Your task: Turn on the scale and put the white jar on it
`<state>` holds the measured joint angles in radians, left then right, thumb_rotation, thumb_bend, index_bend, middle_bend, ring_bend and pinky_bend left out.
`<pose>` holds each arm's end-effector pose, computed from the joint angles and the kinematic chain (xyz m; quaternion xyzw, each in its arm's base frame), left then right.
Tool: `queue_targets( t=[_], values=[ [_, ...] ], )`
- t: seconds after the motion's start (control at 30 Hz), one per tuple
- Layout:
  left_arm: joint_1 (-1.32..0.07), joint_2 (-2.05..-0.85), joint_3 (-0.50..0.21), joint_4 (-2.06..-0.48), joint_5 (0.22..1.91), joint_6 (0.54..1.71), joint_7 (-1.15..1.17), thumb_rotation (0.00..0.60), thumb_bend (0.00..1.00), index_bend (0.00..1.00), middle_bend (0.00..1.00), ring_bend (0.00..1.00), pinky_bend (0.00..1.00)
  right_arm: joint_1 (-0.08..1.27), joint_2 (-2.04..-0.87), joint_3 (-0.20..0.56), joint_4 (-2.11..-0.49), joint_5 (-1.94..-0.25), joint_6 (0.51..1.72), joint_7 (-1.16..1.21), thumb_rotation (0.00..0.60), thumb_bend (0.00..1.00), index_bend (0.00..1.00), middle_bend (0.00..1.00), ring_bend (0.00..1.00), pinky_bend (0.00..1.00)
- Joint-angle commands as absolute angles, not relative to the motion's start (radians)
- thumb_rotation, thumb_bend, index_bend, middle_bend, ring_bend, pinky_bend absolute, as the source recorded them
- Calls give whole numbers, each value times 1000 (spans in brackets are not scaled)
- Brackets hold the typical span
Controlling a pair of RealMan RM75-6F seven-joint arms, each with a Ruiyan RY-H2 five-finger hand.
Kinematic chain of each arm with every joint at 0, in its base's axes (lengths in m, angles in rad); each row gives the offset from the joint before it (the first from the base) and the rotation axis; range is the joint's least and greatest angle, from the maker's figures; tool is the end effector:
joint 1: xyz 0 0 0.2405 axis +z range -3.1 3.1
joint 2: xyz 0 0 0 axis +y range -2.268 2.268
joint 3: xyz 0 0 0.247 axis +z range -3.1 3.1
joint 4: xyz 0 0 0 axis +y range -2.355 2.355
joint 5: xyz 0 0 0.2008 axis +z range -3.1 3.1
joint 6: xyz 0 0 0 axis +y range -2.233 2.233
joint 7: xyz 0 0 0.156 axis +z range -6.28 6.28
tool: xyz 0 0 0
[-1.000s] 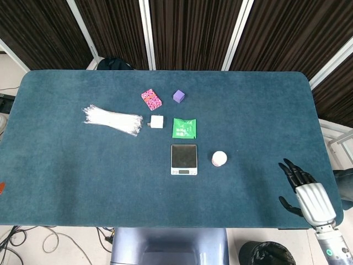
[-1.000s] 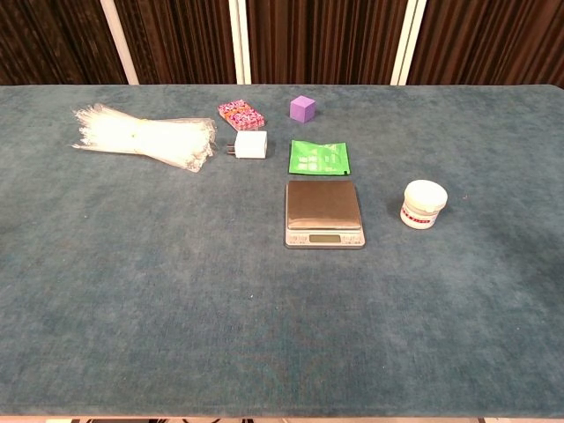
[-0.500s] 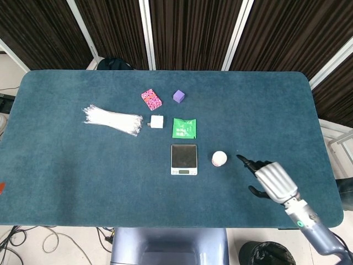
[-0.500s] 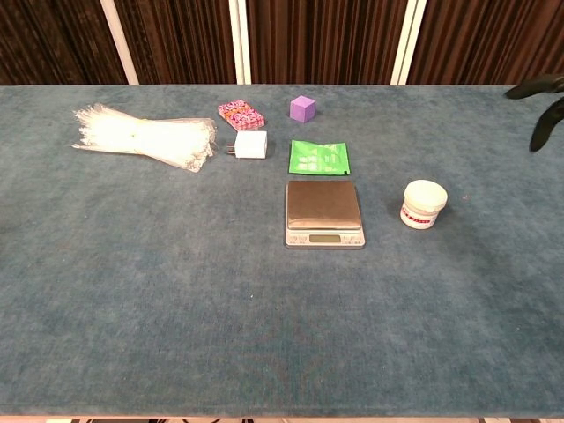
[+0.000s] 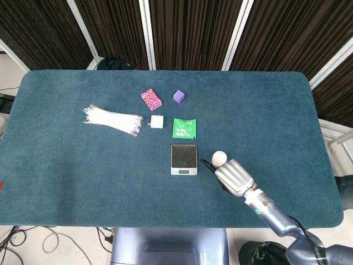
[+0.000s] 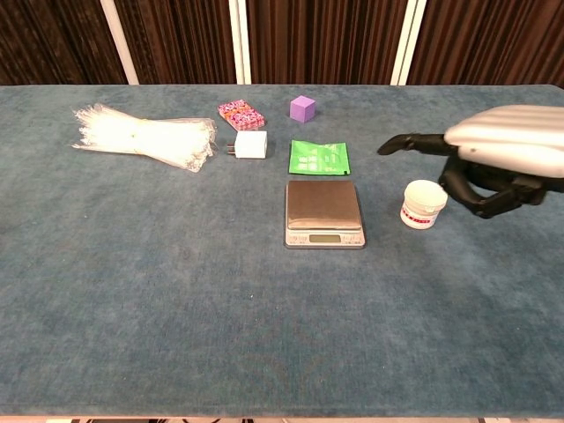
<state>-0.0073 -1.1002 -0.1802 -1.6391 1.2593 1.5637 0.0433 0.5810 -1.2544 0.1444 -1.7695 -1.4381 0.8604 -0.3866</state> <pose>-0.3283 0.1852 0.2121 -0.4647 -0.3887 -0.3725 0.7030 -0.1464 -0.2865 0.0377 0.8278 -0.2794 0.3283 0.3591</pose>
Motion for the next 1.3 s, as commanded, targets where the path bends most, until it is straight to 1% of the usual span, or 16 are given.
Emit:
queue_targets(
  t=[0.03,0.27,0.43,0.7,1.0,1.3],
  values=[
    [-8,-1101,-180,-1639,1259,1563,46,600,118,0,0,0,0,620,-1301,151,-1758,-1390,822,-447,600,966,0,765,826,807],
    [-9,-1104,-179,-1639,1257,1560,48,600,118,0,0,0,0,680,-1373,161,-1738,-1294,782,-525,600,966,0,768,829,844],
    [-10,-1104,-183,-1635,1251,1558,46,600,118,0,0,0,0,719,-1405,155,-1719,-1215,756,-598,600,966,0,768,829,867],
    [-11,-1105,-184,-1632,1248,1557,47,600,118,0,0,0,0,762,-1460,133,-1677,-1108,770,-688,600,966,0,768,829,899],
    [-13,-1109,-184,-1629,1246,1554,54,600,118,0,0,0,0,785,-1502,96,-1666,-1084,795,-727,600,966,0,768,829,928],
    [-18,-1113,-184,-1625,1239,1546,63,600,118,0,0,0,0,819,-1557,80,-1634,-1069,804,-750,600,966,0,768,829,956]
  ],
)
